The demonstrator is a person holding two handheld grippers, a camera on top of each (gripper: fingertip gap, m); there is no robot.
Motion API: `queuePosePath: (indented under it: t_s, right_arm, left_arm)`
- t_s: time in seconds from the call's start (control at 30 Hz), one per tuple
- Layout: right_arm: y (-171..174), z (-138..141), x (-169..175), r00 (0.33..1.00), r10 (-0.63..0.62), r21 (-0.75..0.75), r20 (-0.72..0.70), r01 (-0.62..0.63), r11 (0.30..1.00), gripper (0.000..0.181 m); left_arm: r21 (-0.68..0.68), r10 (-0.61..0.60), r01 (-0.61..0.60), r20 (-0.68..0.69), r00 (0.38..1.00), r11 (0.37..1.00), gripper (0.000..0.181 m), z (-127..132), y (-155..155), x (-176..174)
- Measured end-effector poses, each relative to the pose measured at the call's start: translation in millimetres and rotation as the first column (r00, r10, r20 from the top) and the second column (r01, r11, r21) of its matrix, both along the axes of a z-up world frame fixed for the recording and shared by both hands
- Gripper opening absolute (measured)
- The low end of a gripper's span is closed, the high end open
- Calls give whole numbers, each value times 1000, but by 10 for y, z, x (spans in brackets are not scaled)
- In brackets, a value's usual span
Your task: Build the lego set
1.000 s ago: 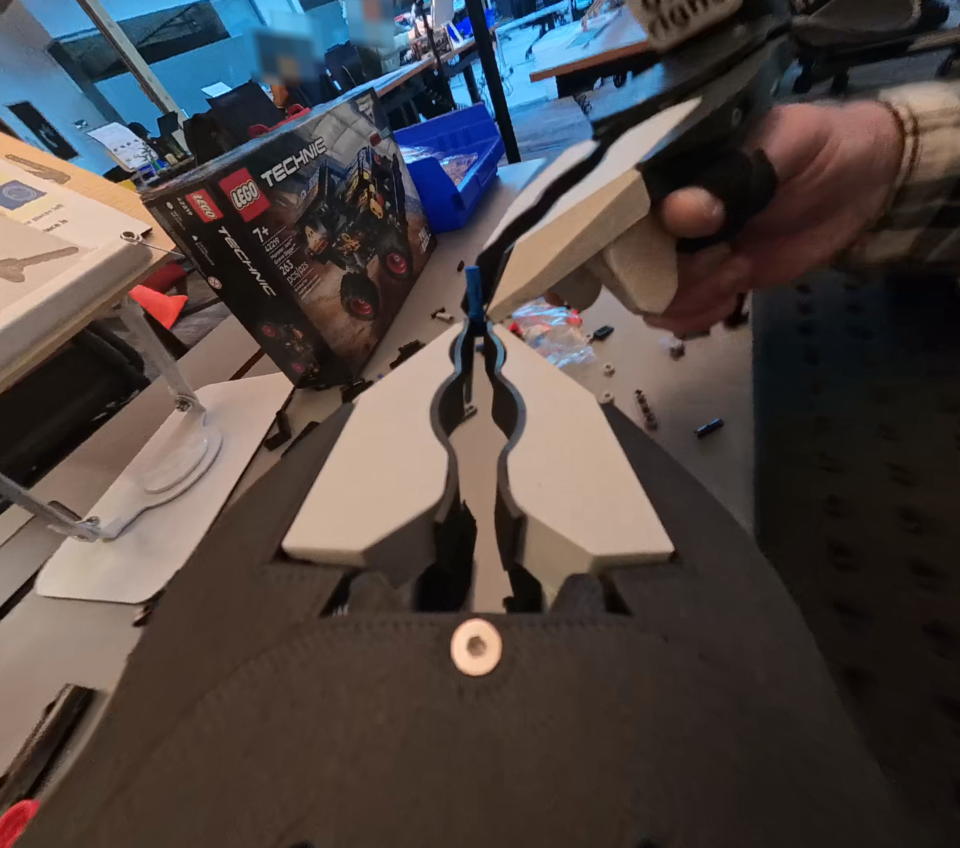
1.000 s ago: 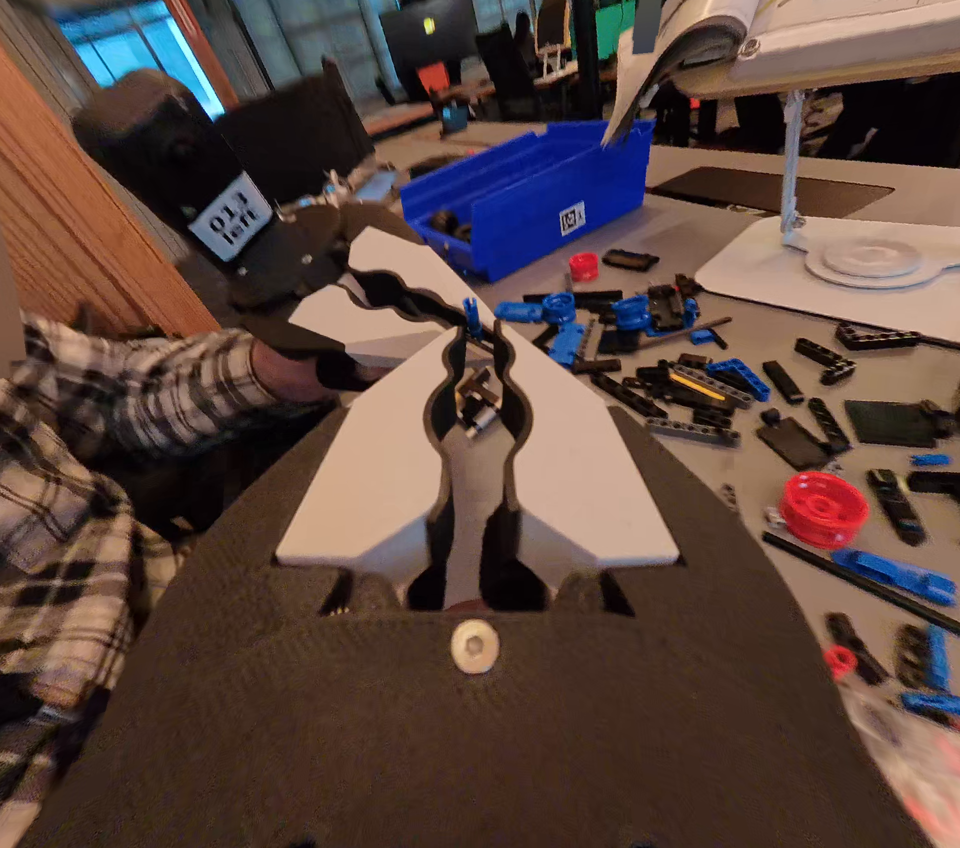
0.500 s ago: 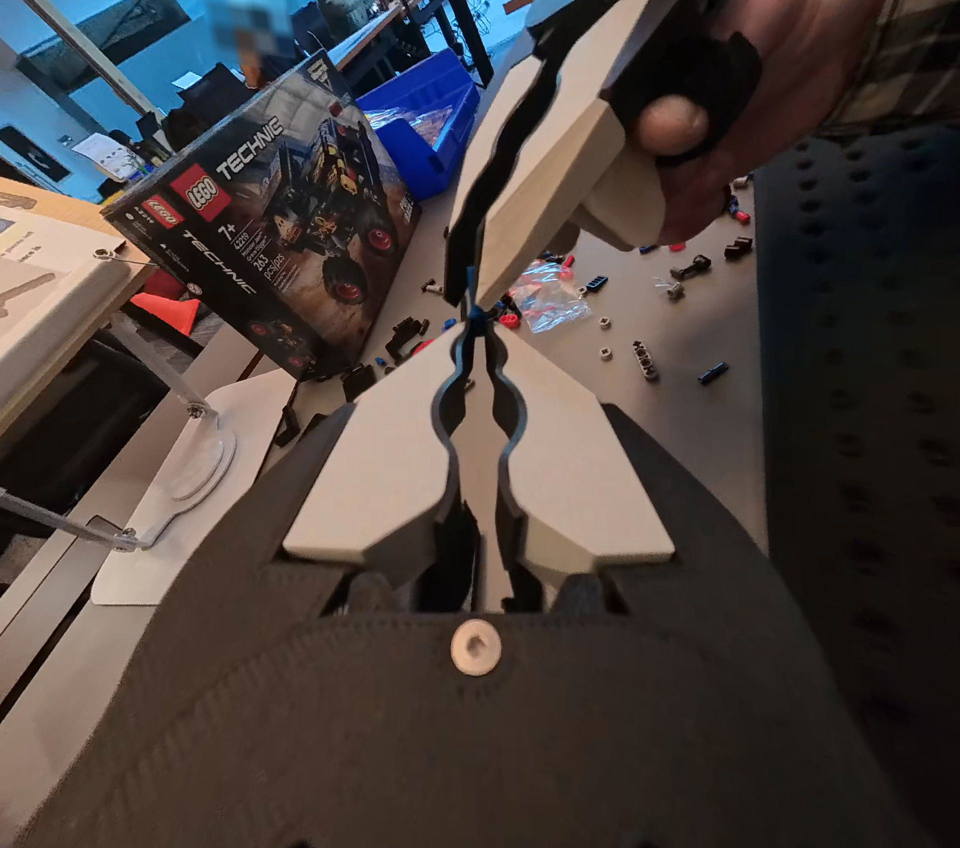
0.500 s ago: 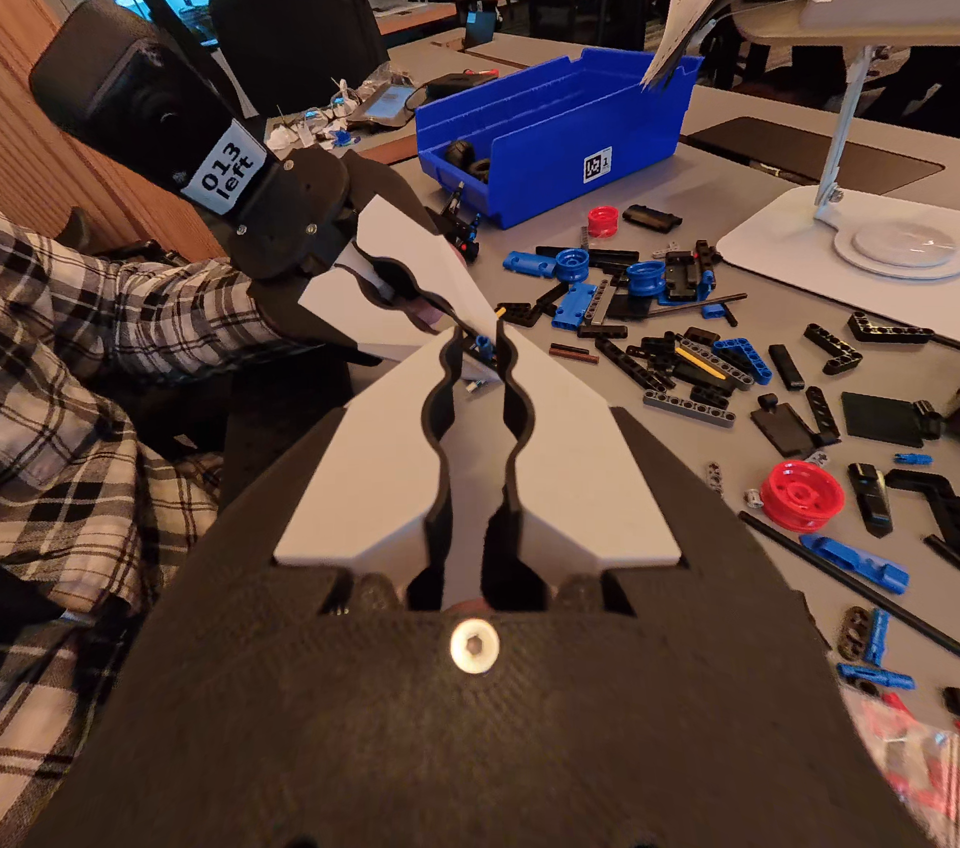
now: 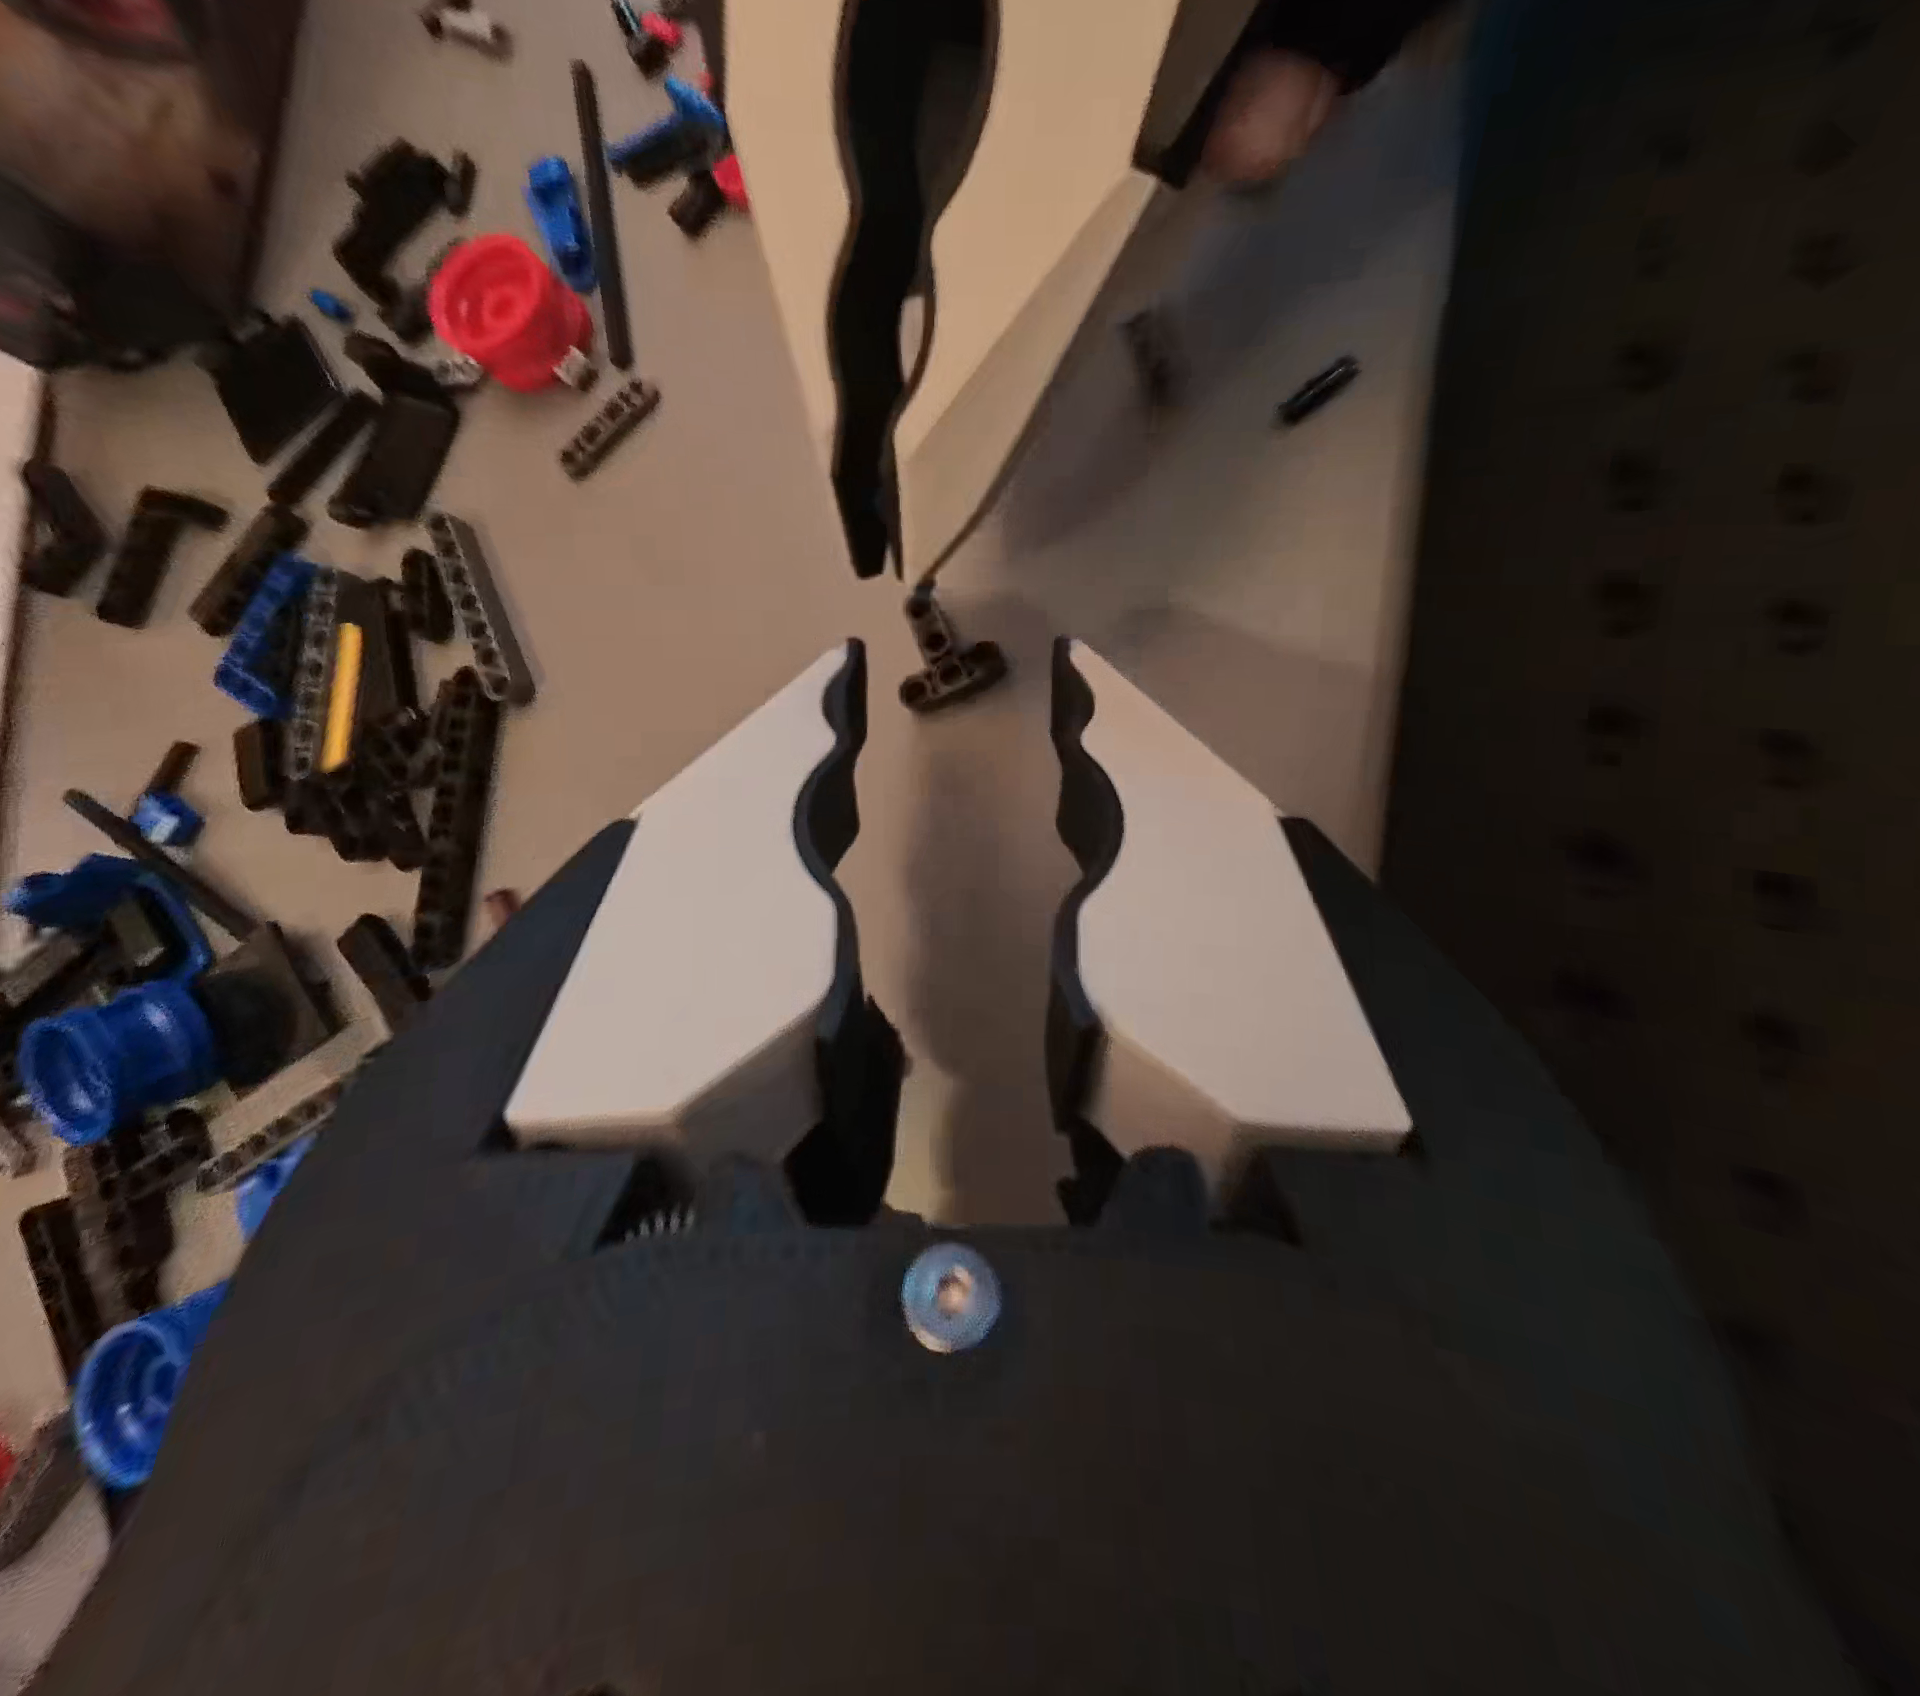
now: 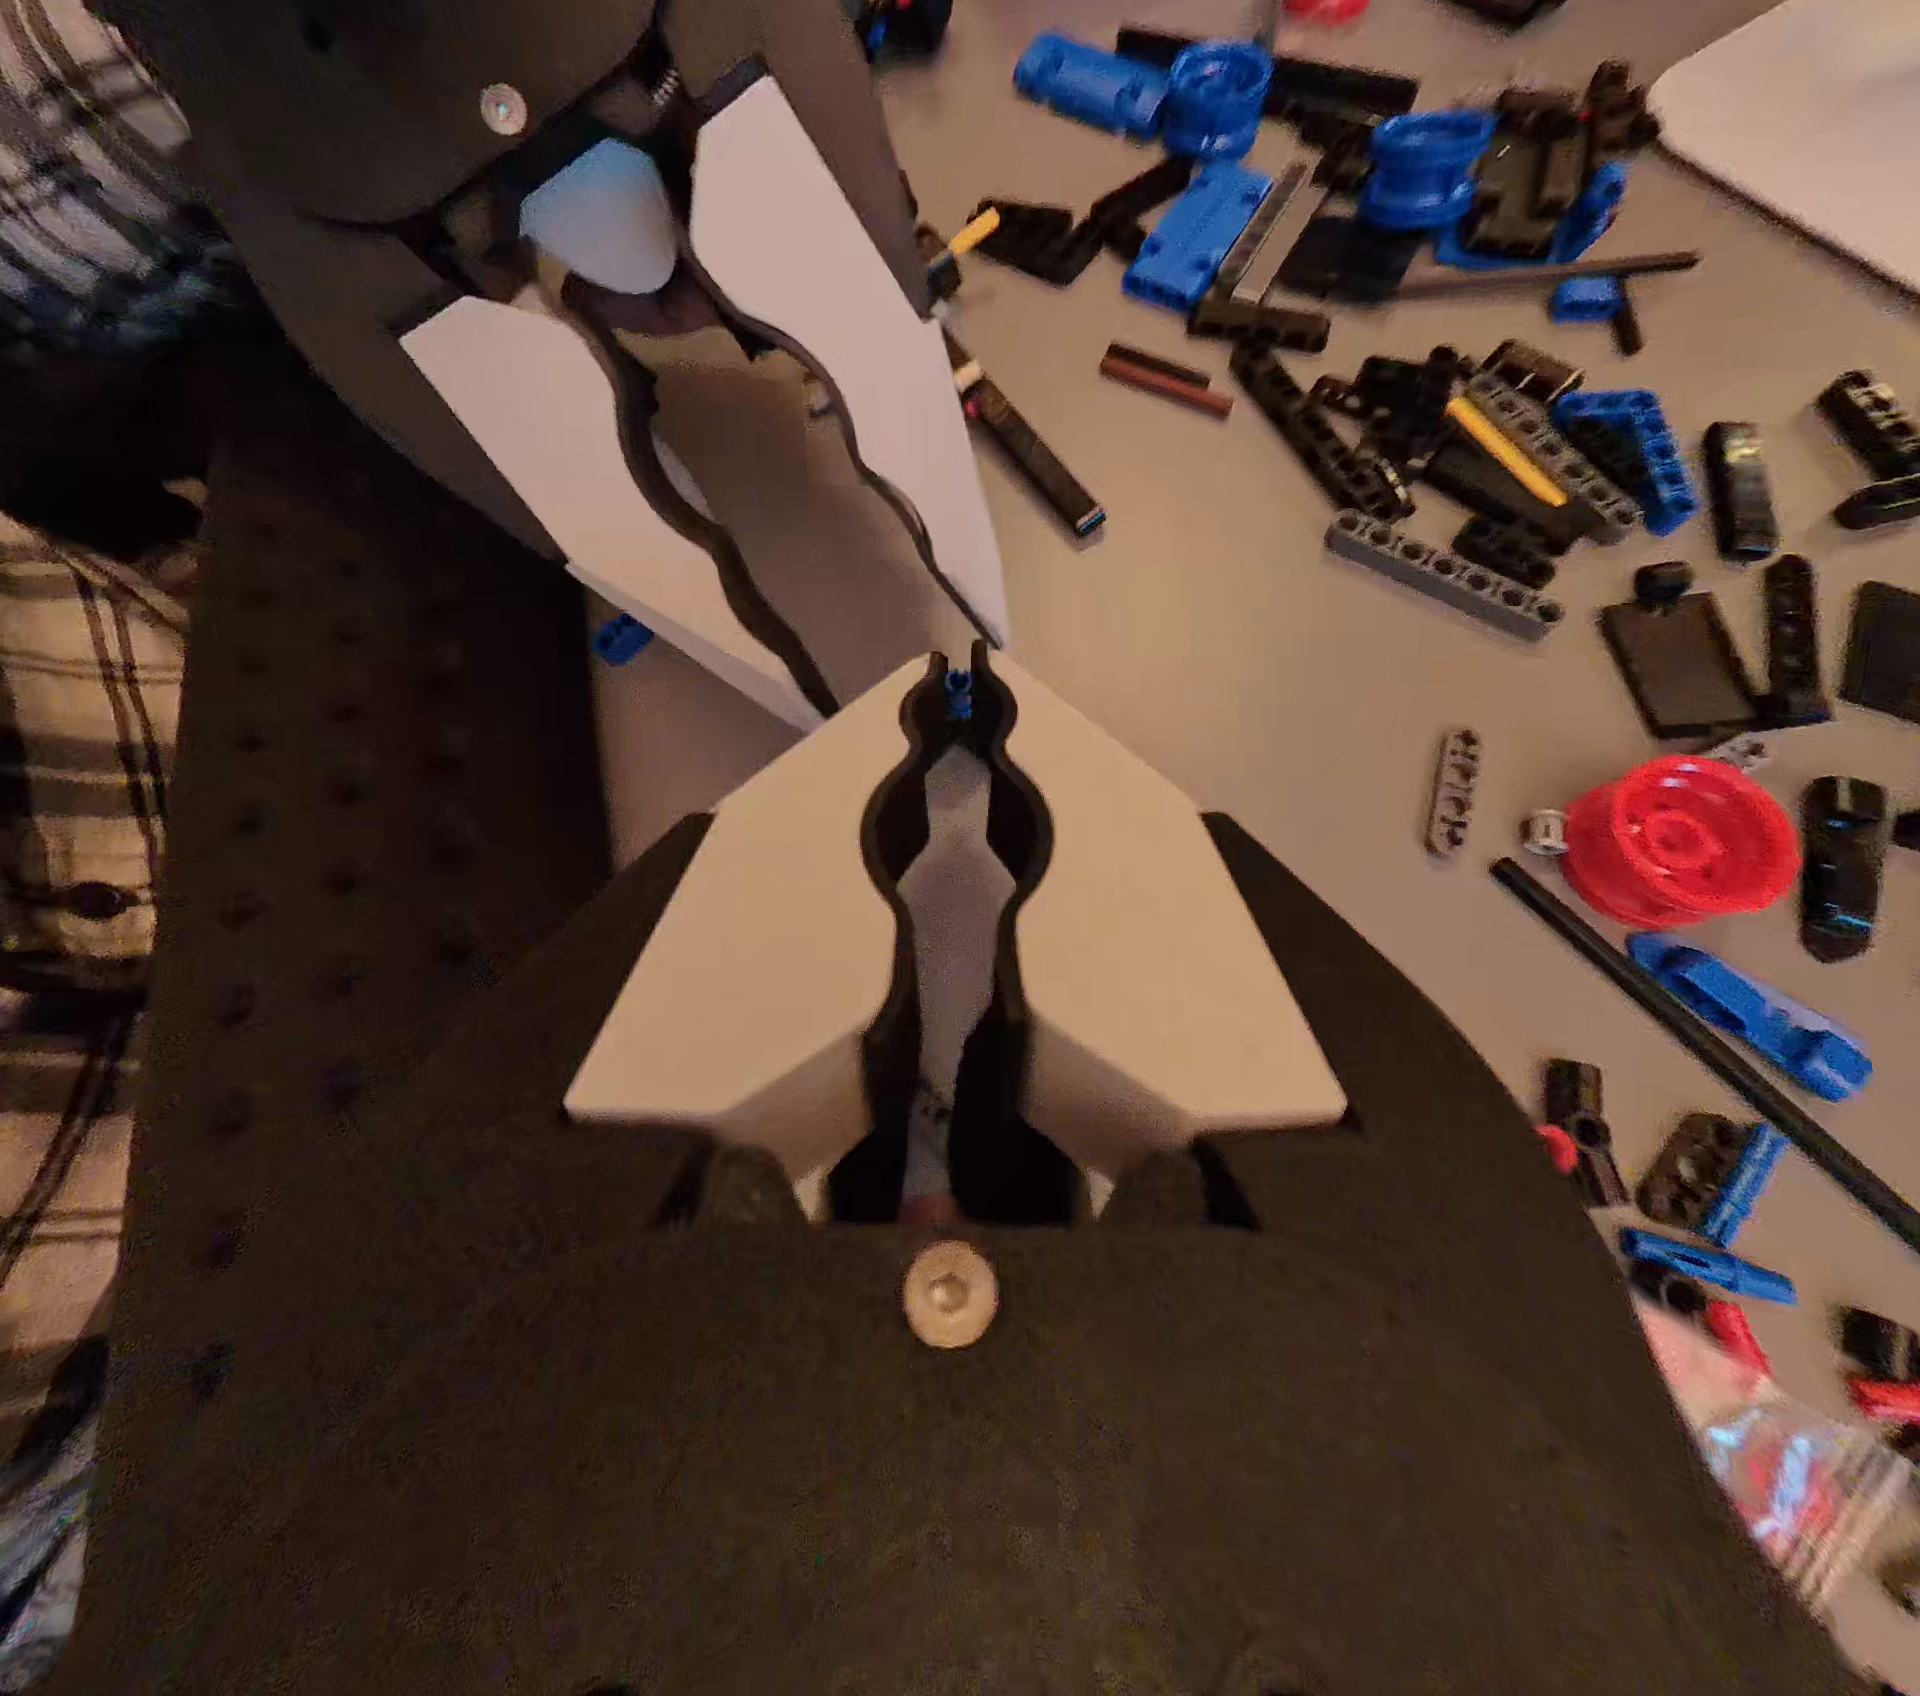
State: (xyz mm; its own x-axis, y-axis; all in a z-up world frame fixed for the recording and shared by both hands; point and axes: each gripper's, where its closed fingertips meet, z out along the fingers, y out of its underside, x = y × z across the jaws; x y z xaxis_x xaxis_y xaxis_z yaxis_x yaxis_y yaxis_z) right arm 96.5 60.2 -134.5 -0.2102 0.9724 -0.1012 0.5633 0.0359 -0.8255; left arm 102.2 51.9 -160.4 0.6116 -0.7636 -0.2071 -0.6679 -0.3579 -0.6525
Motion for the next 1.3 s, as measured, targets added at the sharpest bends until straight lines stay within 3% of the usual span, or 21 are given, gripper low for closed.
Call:
queuePosePath:
  t_s: [0.23, 0.6, 0.9, 1.3]
  right_arm:
    - [12, -219, -42, 997, 49, -2, 62, -49, 999, 3]
    - [46, -205, -135, 998, 46, -105, 40, -42, 994, 2]
    - [53, -271, -131, 996, 54, -48, 65, -51, 998, 2]
    - [21, -314, -116, 990, 103, 146, 102, -117, 982, 3]
  left_arm:
    - [-73, 9, -11, -32, 999, 997, 15, -154, 19, -50]
    - [-76, -15, 13, -23, 1000, 997, 16, -140, 46, -83]
    - [-71, -10, 8, -28, 1000, 997, 12, -155, 73, -111]
    - [-76, -18, 17, -17, 1000, 997, 11, -158, 68, -103]
